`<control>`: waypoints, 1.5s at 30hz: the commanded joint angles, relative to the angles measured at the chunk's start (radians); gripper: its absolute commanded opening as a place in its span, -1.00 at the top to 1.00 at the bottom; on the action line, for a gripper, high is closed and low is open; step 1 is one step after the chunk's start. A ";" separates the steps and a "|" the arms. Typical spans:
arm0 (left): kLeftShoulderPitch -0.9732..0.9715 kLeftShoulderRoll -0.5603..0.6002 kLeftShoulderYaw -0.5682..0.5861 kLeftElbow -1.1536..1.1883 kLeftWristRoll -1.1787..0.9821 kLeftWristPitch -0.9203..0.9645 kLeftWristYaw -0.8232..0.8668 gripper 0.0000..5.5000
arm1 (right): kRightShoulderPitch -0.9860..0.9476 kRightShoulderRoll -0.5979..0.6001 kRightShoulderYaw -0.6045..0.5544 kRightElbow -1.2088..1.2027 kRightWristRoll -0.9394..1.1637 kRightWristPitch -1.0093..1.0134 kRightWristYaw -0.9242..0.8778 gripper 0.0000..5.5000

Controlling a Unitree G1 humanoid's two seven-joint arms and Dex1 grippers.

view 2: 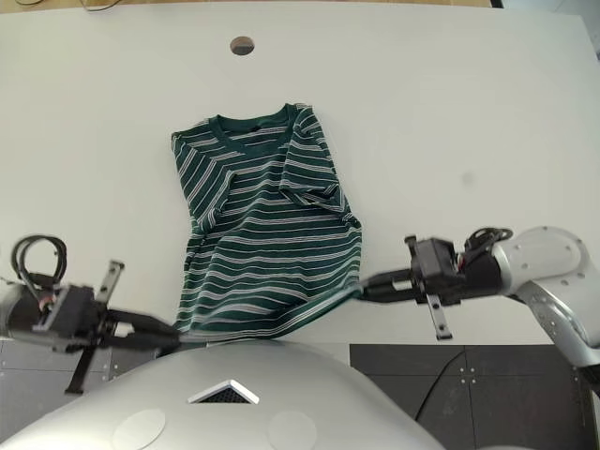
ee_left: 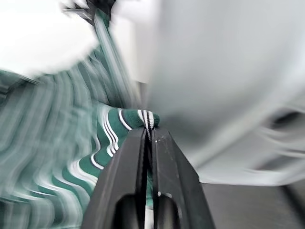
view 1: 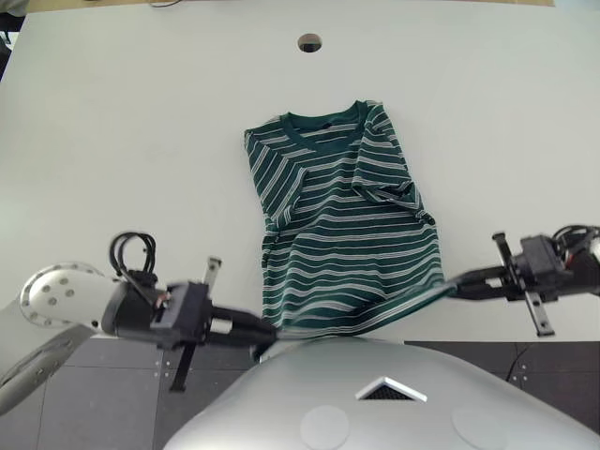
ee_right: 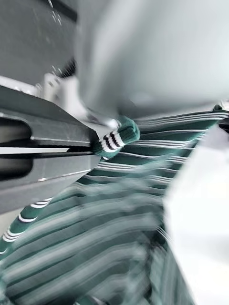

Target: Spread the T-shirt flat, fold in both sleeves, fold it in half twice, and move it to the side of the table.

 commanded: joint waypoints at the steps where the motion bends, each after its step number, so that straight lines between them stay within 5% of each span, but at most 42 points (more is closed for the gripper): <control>1: -0.324 -0.213 -0.027 0.178 0.084 0.071 0.112 0.95 | -0.215 0.195 -0.013 0.116 -0.093 0.028 -0.125 0.96; 9: -0.707 -0.483 -0.187 0.700 0.690 -0.142 0.134 0.95 | -0.553 0.497 0.038 0.492 -0.446 -0.033 -0.317 0.96; 15: -0.862 -0.573 -0.219 0.998 0.874 -0.247 0.131 0.95 | -0.772 0.644 0.090 0.887 -0.720 -0.204 -0.419 0.96; 30: -1.157 -0.722 -0.222 1.462 1.045 -0.407 0.184 0.95 | -1.021 0.829 0.081 1.474 -0.931 -0.450 -0.531 0.96; 33: -1.172 -0.734 -0.223 1.569 1.080 -0.420 0.211 0.84 | -1.043 0.851 0.057 1.519 -0.930 -0.446 -0.569 0.79; 39: -1.301 -0.738 -0.198 1.790 1.203 -0.430 0.609 0.59 | -1.115 0.862 0.013 1.643 -0.981 -0.401 -0.831 0.51; 43: -1.335 -0.751 -0.126 1.749 1.143 -0.600 0.688 0.59 | -1.086 0.879 0.002 1.603 -0.970 -0.498 -0.775 0.51; 45: -1.188 -0.781 -0.166 1.443 0.966 -0.699 0.482 0.59 | -1.017 0.850 0.095 1.492 -1.042 -0.697 -0.680 0.51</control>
